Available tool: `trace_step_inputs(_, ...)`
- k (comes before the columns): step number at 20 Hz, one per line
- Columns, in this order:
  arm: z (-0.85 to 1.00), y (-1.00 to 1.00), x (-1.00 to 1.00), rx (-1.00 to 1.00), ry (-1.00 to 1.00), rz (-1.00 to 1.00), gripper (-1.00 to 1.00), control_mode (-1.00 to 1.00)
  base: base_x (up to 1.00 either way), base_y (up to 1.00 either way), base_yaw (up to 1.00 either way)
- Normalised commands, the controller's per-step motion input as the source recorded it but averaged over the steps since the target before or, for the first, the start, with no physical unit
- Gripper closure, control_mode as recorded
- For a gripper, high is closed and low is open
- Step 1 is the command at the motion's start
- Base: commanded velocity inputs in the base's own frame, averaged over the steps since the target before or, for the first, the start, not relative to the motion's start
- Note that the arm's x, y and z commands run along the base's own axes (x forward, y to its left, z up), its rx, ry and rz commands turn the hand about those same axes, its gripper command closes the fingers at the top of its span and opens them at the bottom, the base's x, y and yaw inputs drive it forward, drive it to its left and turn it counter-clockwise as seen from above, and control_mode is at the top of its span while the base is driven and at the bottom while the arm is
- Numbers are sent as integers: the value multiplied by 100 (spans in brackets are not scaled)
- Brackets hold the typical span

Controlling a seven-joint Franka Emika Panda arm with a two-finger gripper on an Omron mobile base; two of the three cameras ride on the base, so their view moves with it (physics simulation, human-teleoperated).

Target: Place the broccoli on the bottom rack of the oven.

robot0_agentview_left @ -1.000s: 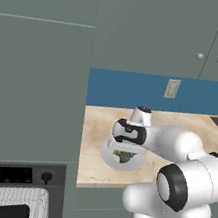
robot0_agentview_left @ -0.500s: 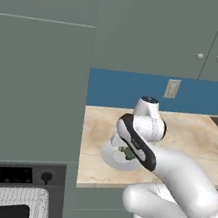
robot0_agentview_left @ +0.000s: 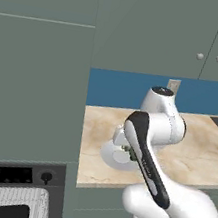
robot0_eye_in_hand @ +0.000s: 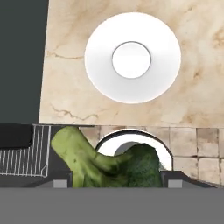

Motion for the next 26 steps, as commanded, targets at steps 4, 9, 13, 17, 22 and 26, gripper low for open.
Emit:
trace_step_inputs(4,64,66,-78,-17,-19,0,100,-100,0,0,0)
trace_step_inputs(9,32,57,-94,-15,-14,0,100,-100,0,0,0)
trace_step_inputs(13,0,57,-84,-3,1,1,100,-100,0,0,0)
trace_step_inputs(17,-2,39,-11,0,7,1,100,-100,0,0,0)
trace_step_inputs(22,-4,26,-2,0,1,0,100,-100,0,0,0)
trace_step_inputs(26,-14,46,-13,2,-2,0,100,-100,0,0,0)
